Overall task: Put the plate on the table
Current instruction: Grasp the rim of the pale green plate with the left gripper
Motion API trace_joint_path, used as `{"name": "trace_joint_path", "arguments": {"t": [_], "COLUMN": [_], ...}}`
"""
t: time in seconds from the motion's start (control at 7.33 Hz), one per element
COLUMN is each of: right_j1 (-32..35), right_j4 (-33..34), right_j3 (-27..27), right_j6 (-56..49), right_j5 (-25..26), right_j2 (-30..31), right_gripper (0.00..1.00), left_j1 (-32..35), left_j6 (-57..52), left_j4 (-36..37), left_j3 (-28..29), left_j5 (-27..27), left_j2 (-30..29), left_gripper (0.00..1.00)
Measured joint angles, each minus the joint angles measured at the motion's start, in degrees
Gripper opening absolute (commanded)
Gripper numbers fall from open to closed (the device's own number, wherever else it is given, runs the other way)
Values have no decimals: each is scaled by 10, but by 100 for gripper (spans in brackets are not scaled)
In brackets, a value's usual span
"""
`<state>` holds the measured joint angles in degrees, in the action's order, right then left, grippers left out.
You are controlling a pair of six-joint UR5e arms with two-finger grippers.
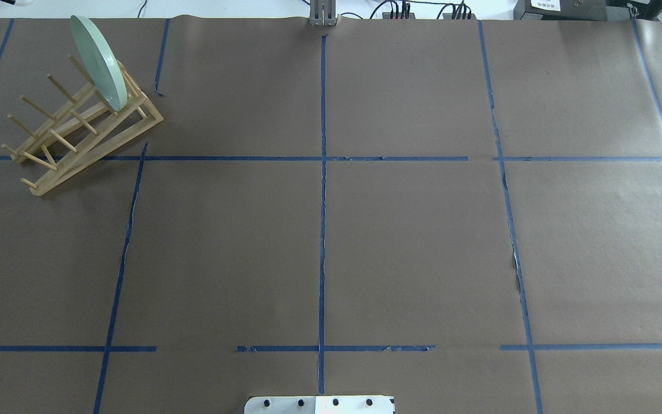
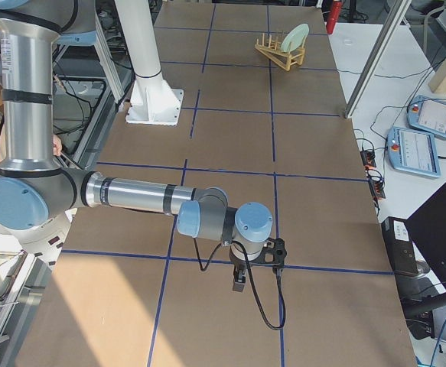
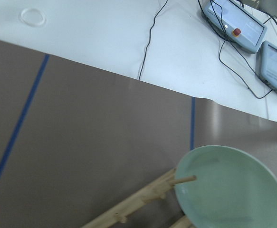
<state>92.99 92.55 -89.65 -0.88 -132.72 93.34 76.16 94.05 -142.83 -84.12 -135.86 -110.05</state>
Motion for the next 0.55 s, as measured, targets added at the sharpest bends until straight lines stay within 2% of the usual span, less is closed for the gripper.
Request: {"name": "trace_joint_path", "arguments": {"t": [0.27, 0.55], "right_j1": [0, 0], "right_j4": [0, 0], "right_j3": [0, 0], "right_j6": [0, 0], "right_j5": [0, 0], "right_j2": [0, 0], "right_gripper": [100, 100], "left_j1": [-45, -64], "left_j6": [177, 234], "left_j4": [-95, -117], "left_j3": [48, 80], "left_j5": [87, 133], "left_j2": [-22, -42], "left_gripper": [77, 74]}}
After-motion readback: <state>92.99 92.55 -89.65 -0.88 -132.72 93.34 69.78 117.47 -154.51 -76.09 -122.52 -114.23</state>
